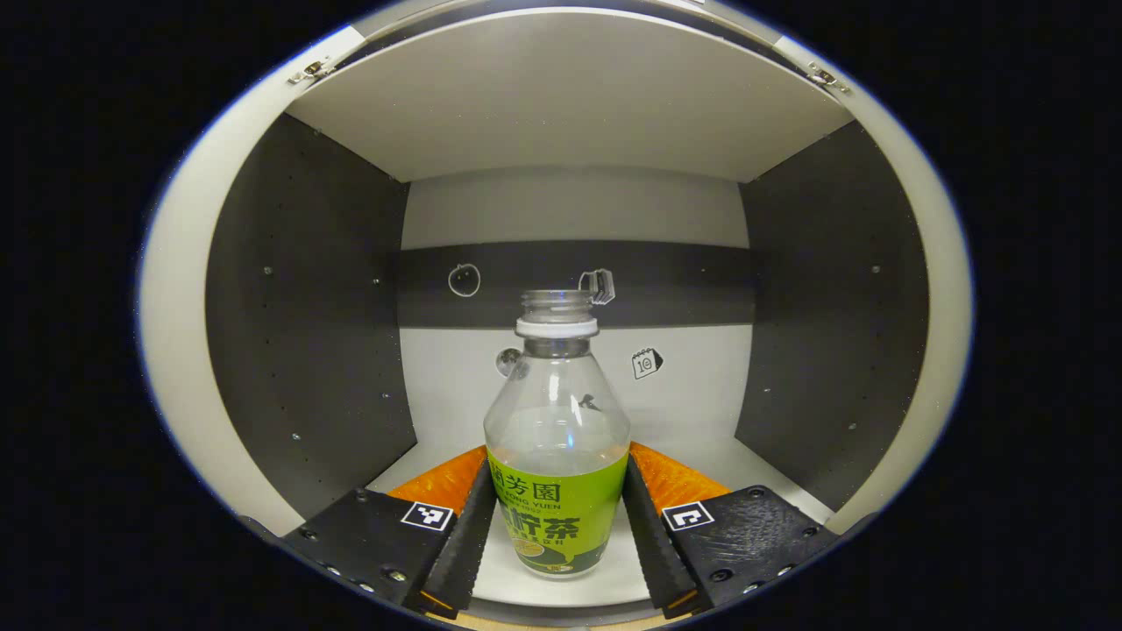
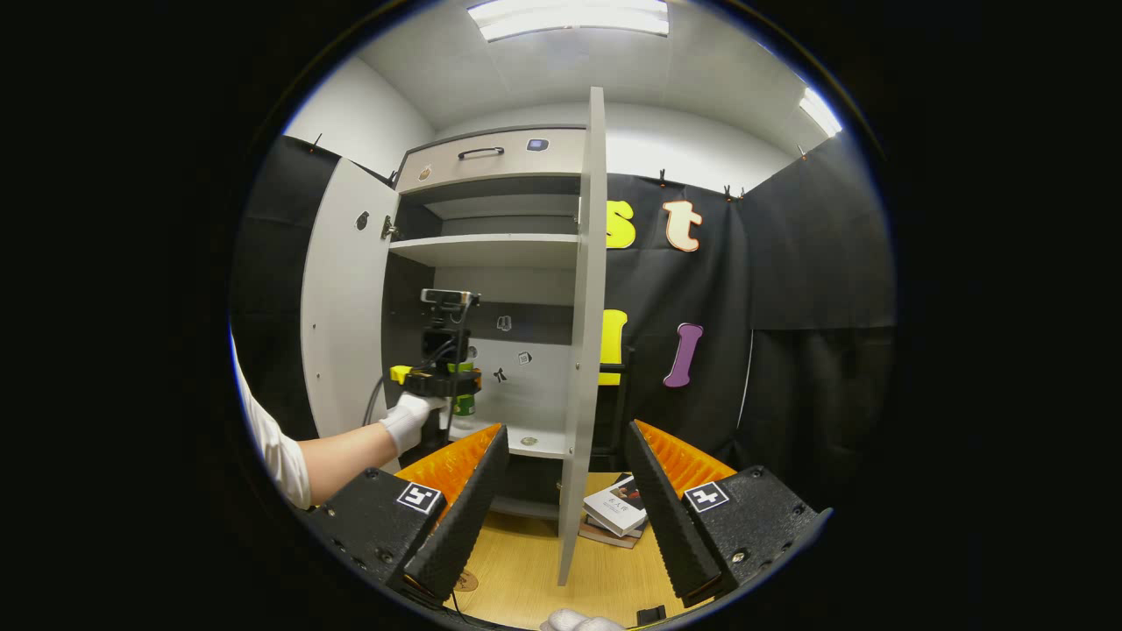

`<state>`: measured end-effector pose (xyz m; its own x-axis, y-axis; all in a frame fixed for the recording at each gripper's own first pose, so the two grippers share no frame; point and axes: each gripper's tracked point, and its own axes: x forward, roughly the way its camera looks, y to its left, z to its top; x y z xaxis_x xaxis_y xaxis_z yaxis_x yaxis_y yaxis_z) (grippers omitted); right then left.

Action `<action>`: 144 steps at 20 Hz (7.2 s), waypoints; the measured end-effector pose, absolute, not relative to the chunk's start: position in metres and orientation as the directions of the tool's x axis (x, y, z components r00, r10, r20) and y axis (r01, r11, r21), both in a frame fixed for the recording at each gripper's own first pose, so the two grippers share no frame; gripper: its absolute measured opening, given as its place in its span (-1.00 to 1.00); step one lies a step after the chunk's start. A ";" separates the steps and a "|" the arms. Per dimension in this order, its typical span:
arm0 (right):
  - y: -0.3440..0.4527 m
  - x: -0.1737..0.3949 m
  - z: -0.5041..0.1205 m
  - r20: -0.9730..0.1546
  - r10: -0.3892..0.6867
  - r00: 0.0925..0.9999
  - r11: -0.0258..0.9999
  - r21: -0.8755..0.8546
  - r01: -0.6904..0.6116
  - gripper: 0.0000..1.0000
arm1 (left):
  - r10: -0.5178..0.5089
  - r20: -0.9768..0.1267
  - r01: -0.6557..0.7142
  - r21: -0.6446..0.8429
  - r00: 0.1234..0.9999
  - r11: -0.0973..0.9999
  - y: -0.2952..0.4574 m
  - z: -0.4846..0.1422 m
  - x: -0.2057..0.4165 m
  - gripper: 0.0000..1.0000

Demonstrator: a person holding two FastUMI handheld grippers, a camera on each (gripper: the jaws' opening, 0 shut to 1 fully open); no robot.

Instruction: Grasp the bottle in the cabinet with the left hand and place it on the coaster, then close the right door with the right hand and the left door with the left hand.

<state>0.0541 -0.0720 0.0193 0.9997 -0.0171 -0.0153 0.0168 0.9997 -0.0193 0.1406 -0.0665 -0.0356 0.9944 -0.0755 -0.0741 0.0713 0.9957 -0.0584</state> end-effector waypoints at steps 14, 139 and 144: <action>-0.090 0.022 -0.020 -0.070 -0.068 0.995 0.998 -0.022 0.067 0.66 | -0.201 -0.067 0.195 -0.080 0.977 0.977 -0.083 -0.105 -0.073 0.43; -0.021 0.156 0.013 -0.091 0.196 0.976 0.979 -0.033 -0.199 0.62 | 0.089 -0.127 -0.090 -0.006 0.988 0.996 0.088 -0.062 -0.276 0.92; -0.014 0.100 0.011 -0.069 0.169 0.983 0.985 -0.031 -0.171 0.62 | 0.076 -0.104 -0.076 -0.001 0.992 0.997 0.125 -0.062 -0.258 0.92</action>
